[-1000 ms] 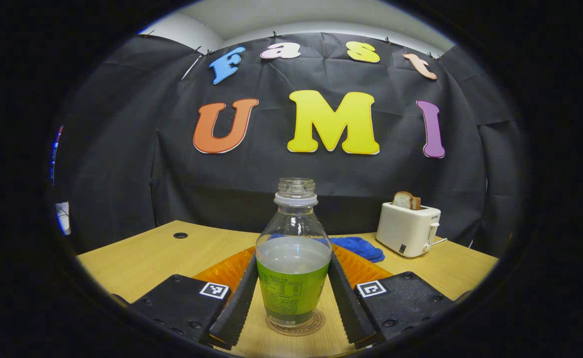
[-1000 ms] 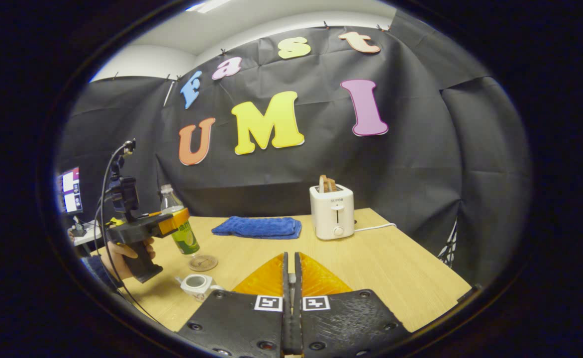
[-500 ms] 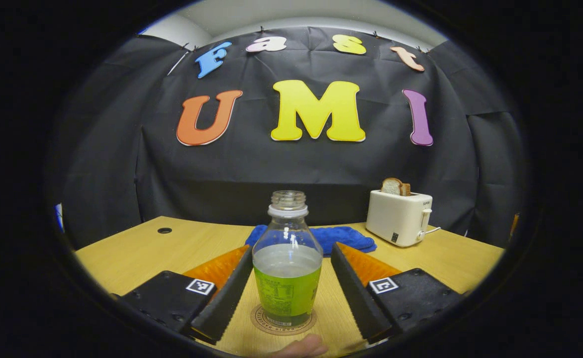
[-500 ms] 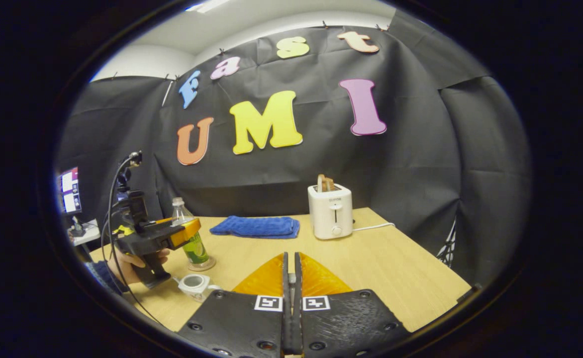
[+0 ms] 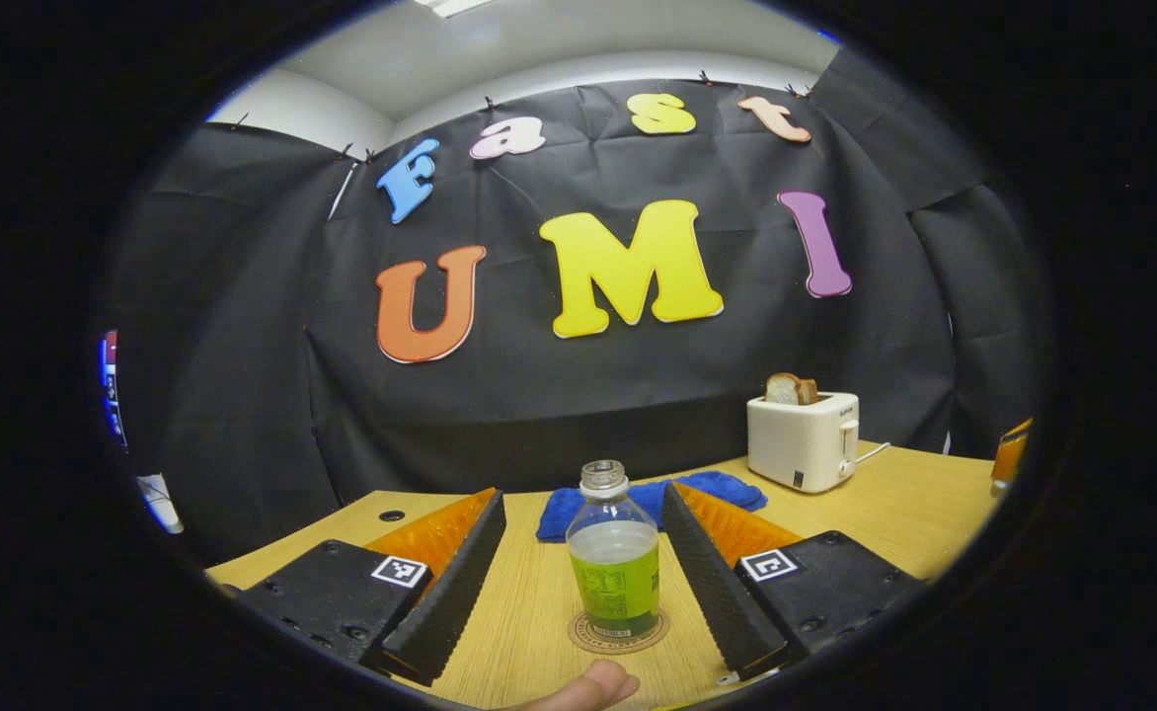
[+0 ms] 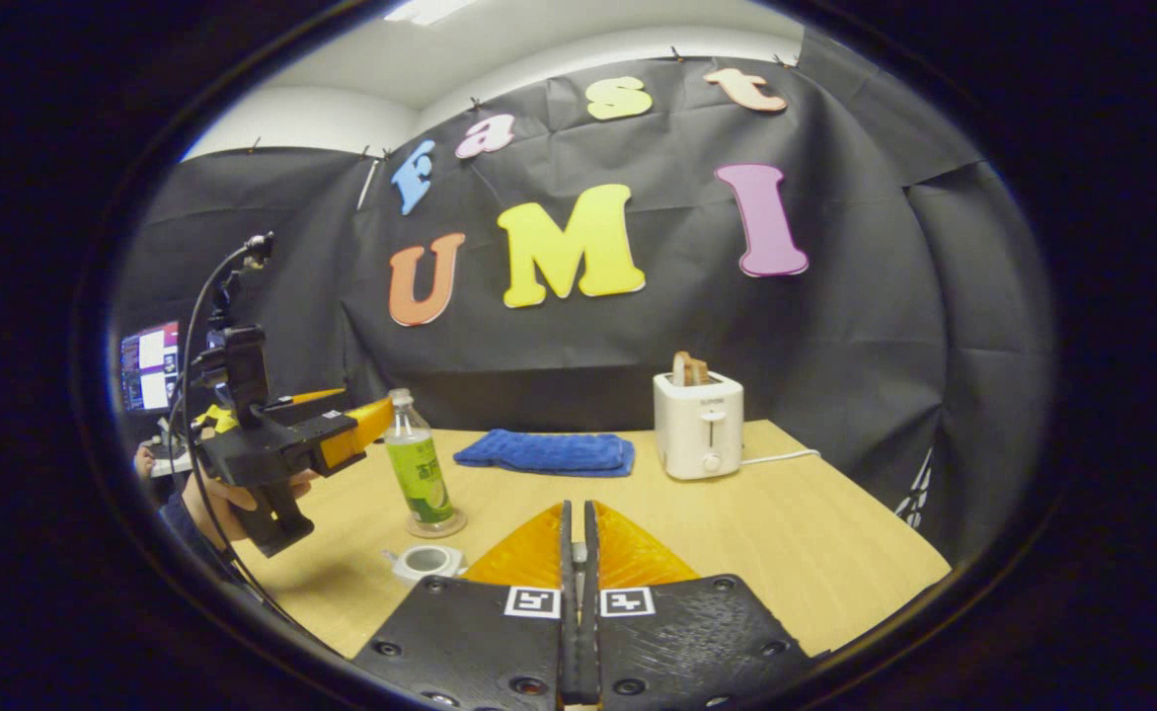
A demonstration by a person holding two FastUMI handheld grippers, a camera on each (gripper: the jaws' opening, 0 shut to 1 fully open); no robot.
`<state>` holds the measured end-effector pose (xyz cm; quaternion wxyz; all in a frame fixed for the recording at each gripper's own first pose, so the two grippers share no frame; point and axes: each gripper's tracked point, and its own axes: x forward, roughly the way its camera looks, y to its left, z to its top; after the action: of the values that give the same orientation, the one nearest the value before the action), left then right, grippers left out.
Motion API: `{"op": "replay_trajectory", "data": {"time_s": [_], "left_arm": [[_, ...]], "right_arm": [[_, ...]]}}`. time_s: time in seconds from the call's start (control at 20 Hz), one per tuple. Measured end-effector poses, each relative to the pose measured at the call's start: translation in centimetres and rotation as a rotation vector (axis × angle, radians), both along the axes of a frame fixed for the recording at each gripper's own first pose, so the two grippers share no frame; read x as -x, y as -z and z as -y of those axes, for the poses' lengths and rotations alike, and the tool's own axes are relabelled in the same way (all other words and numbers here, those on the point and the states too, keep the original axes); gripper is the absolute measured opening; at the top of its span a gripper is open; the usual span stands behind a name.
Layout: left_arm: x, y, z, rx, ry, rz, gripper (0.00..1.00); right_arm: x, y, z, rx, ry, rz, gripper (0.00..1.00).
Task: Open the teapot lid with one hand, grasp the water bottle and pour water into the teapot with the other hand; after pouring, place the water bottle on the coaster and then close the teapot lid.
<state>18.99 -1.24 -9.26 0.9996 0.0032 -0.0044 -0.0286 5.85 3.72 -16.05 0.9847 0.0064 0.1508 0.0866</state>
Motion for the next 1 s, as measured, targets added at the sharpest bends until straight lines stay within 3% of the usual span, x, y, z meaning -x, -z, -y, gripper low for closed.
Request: {"op": "replay_trajectory", "data": {"time_s": [0.2,0.35,0.5,0.65,1.0], "left_arm": [[3.7,-1.1,-2.4,-0.039,-0.067,0.024,0.99],[6.5,-0.7,-3.0,0.002,-0.068,0.003,0.99],[8.4,-0.7,-3.7,0.039,-0.084,-0.006,0.99],[10.1,1.2,-3.6,0.082,-0.038,-0.094,0.99],[10.8,-0.2,-7.7,0.218,-0.051,-0.098,0.99]], "right_arm": [[0.3,1.4,-5.8,-0.061,-0.139,-0.008,0.0],[-0.5,2.2,-8.6,-0.059,-0.184,-0.004,0.0],[-1.2,2.7,-10.8,-0.089,-0.2,0.011,0.0],[-2.1,3.1,-11.8,-0.107,-0.191,0.038,0.0],[-3.6,7.1,-13.5,-0.043,-0.168,-0.003,0.0]]}}
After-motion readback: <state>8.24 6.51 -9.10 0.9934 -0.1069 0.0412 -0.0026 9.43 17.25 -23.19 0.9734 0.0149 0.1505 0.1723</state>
